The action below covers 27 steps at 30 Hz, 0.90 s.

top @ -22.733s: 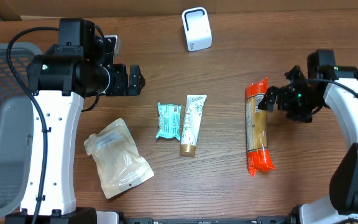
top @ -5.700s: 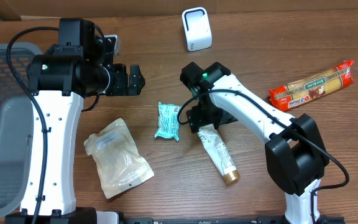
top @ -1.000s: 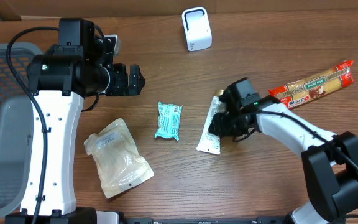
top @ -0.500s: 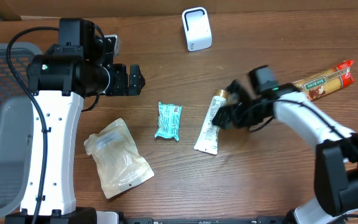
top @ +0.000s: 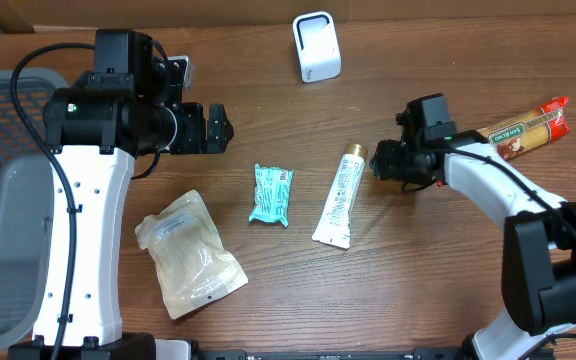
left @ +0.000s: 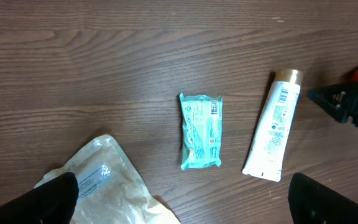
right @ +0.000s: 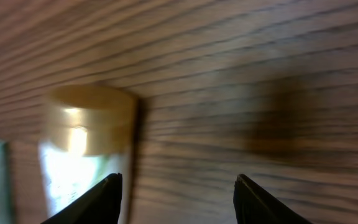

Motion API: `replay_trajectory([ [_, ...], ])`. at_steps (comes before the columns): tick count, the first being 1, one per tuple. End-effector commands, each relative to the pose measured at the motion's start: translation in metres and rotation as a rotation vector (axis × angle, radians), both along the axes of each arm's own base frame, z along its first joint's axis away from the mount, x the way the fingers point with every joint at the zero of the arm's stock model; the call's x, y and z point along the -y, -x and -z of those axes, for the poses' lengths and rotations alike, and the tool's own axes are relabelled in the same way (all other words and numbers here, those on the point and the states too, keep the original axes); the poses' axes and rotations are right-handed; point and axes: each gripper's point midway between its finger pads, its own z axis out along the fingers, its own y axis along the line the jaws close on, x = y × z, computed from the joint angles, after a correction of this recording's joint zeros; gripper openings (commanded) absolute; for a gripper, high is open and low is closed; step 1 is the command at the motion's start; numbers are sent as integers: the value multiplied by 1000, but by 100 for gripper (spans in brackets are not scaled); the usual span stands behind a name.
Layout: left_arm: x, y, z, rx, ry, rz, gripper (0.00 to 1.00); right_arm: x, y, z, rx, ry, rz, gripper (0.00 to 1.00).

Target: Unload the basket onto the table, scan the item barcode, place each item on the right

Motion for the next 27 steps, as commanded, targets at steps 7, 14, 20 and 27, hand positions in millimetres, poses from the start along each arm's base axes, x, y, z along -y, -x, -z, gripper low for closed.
replay_trajectory([
  [7, 2, 1, -17, 55, 9, 21, 100, -40, -6, -5, 133, 112, -187, 58],
  [14, 2, 1, -17, 55, 9, 21, 100, -81, 6, -9, 201, 149, -372, 59],
  [20, 2, 1, -17, 55, 9, 20, 100, -81, 2, -30, 160, 105, -381, 73],
  [27, 2, 1, -17, 55, 9, 21, 100, -93, 28, -71, 102, -70, -695, 93],
])
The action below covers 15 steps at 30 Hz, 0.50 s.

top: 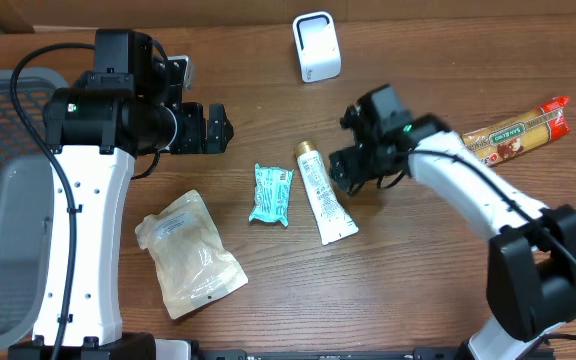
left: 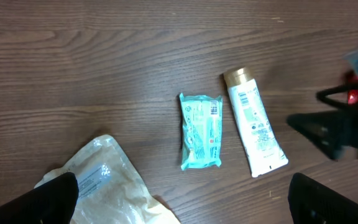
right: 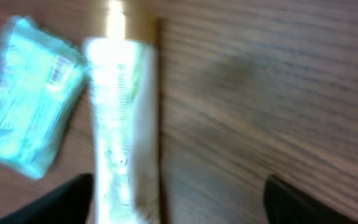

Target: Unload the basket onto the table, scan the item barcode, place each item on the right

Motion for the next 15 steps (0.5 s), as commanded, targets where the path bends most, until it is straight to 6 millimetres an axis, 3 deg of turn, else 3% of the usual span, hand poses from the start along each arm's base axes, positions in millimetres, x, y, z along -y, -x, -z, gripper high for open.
replay_trajectory([
  [1, 2, 1, -17, 56, 8, 21, 100, -21, 11, -19, 11, -140, -231, 93],
  [5, 2, 1, -17, 56, 8, 21, 100, -27, 30, -7, -41, -177, -344, 93],
  [15, 2, 1, -17, 56, 8, 21, 100, -25, 40, 48, -189, -148, -349, 86],
])
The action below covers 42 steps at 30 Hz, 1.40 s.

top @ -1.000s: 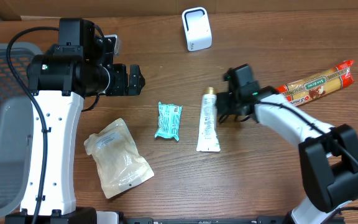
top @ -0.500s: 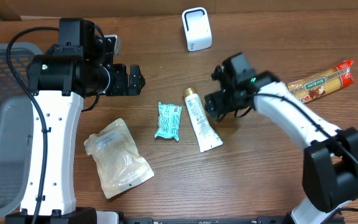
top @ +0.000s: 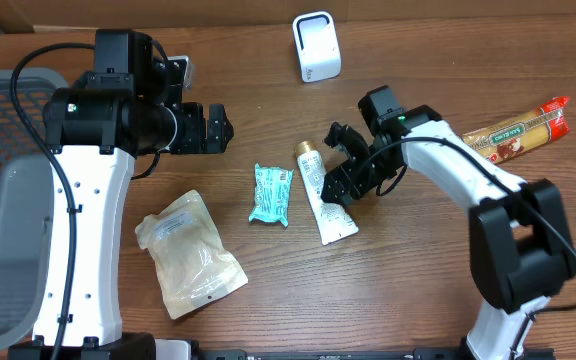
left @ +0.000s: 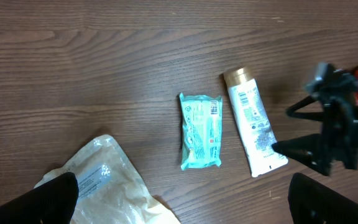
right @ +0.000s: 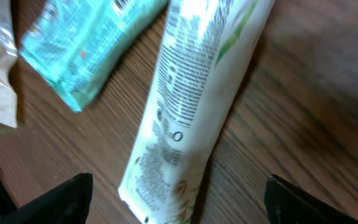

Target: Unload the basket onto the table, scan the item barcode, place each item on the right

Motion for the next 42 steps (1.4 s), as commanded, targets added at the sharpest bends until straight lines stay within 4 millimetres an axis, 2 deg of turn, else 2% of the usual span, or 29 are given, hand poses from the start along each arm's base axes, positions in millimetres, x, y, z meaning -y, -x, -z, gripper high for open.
replay_trajectory([
  [1, 2, 1, -17, 55, 8, 21, 100, -4, 7, 14, -45, -17, -31, 85],
  [6, 2, 1, -17, 55, 8, 21, 100, -5, 11, 29, -85, -17, -30, 84],
  [11, 2, 1, -17, 55, 8, 21, 100, -6, 13, 37, -103, -8, -35, 74],
  [15, 2, 1, -17, 55, 8, 20, 100, -9, 17, 41, -98, -5, -48, 74],
  [22, 2, 1, -17, 55, 8, 21, 100, -4, 31, 62, -103, 21, -56, 74],
  [25, 2, 1, -17, 55, 8, 21, 100, -1, 37, 69, -116, 26, -41, 70],
  [29, 2, 1, -17, 55, 8, 21, 100, 1, 44, 75, -147, 28, -9, 58],
  [32, 2, 1, -17, 55, 8, 20, 100, -2, 50, 73, -176, 6, -8, 38],
  [34, 2, 1, -17, 55, 8, 21, 100, -4, 52, 71, -188, -11, -9, 30],
  [36, 2, 1, -17, 55, 8, 21, 100, -4, 52, 71, -199, -7, 6, 28],
  [38, 2, 1, -17, 55, 8, 21, 100, -4, 52, 71, -209, -4, 24, 20],
  [42, 2, 1, -17, 55, 8, 20, 100, -6, 53, 63, -248, -23, 41, 10],
])
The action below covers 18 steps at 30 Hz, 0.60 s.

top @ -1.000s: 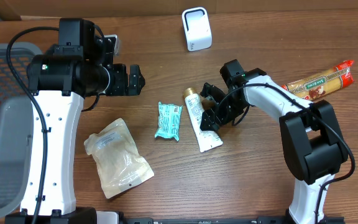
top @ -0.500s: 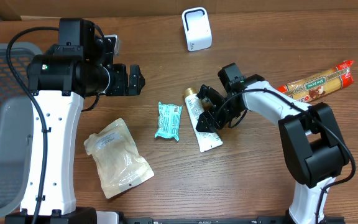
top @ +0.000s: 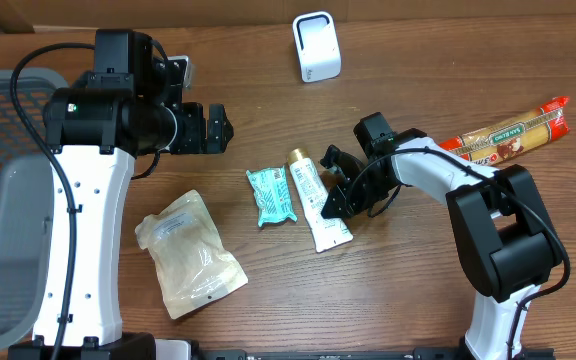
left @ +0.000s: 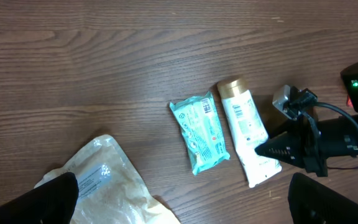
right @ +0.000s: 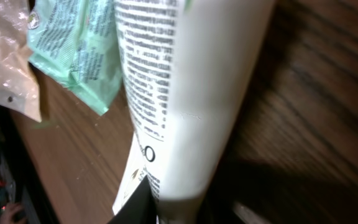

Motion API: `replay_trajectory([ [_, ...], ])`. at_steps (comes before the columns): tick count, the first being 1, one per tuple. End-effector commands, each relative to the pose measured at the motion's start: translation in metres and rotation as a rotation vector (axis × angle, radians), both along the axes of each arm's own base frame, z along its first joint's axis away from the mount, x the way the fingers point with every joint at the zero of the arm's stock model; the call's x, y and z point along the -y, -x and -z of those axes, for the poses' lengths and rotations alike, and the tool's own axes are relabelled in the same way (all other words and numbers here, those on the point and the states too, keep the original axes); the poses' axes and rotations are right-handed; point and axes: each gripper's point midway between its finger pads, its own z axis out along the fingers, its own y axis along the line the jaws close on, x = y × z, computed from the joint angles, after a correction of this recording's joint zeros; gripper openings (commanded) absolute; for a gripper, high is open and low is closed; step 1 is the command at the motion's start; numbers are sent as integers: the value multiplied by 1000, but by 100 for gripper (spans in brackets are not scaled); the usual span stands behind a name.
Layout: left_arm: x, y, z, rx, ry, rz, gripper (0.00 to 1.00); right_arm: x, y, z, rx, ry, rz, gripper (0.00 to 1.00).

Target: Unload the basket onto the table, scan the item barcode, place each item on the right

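Observation:
A white tube with a gold cap (top: 313,200) lies on the wooden table, cap pointing away, beside a teal packet (top: 270,196). My right gripper (top: 334,196) is down on the tube's lower half, shut on it. In the right wrist view the tube (right: 185,93) fills the frame, with one dark fingertip (right: 143,202) against its left side and the teal packet (right: 73,50) at upper left. The white scanner (top: 316,46) stands at the table's far edge. My left gripper (top: 218,127) hovers open at the left, looking down on the tube (left: 244,127) and the packet (left: 201,132).
A clear pouch (top: 190,252) lies at front left, under my left arm. A grey basket fills the left edge. A red-ended pasta pack (top: 513,128) lies at far right. My right arm (top: 438,175) stretches across the table's right half.
My right gripper, which stood wide open over the tube, is now shut on its lower half. The tube and the teal packet have both shifted a little to the left and turned.
My right gripper first sat to the right of the tube's cap, the tube leaning cap-right. Then the tube lay turned cap-left, close to the teal packet. Then the gripper stood open over the tube's lower half, and now it grips it. The left arm stayed still.

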Motion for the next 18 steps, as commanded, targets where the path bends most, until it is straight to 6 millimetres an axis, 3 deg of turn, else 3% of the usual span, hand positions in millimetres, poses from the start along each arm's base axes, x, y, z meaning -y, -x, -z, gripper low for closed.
replay_trajectory([
  [1, 2, 1, -17, 55, 8, 21, 100, 13, 15, 24, -83, 104, 5, 5],
  [6, 2, 1, -17, 55, 8, 21, 100, 9, 4, 0, -101, 112, 8, 4],
  [10, 2, 1, -17, 55, 8, 21, 100, 6, -18, -34, -64, 95, 25, 4],
  [13, 2, 1, -17, 55, 8, 21, 100, 3, -36, -71, -5, 61, 40, 4],
  [18, 2, 1, -17, 55, 8, 21, 100, 1, -57, -155, 155, -34, 67, 4],
])
